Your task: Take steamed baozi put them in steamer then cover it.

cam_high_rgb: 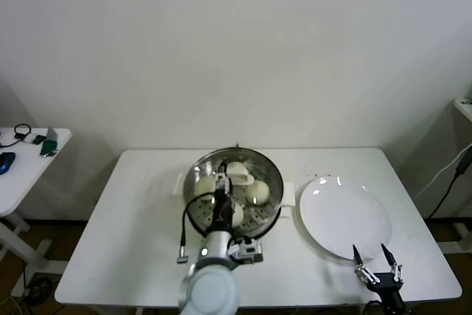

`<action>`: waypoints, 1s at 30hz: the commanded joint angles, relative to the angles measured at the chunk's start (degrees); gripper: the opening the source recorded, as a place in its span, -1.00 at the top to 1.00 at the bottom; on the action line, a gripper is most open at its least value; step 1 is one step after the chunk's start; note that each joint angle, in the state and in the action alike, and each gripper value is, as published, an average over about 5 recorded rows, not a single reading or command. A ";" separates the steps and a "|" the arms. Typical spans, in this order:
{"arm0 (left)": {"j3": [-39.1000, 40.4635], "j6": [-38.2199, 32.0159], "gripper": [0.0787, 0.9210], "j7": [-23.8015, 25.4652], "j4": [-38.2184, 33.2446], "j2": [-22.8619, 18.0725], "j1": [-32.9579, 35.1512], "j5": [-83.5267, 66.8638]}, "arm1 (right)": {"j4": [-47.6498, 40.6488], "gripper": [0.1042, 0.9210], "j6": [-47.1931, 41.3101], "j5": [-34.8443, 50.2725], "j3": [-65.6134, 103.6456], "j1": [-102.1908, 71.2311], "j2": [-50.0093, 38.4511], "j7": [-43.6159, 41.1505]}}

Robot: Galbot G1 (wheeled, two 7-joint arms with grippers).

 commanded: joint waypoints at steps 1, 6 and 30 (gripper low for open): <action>-3.50 -6.17 -0.54 -8.69 -11.41 6.84 6.85 -18.14 | 1.12 -0.76 -1.58 1.54 -0.22 -0.22 -0.78 2.74; -17.36 -21.61 -0.74 -20.42 -11.98 5.95 11.31 -38.85 | 3.83 -0.76 -4.43 0.68 0.35 -1.37 -3.33 6.92; -50.48 -51.25 -0.77 -10.81 12.76 8.45 27.34 -102.02 | 5.33 -0.76 -5.45 0.80 -0.15 2.15 -4.89 7.85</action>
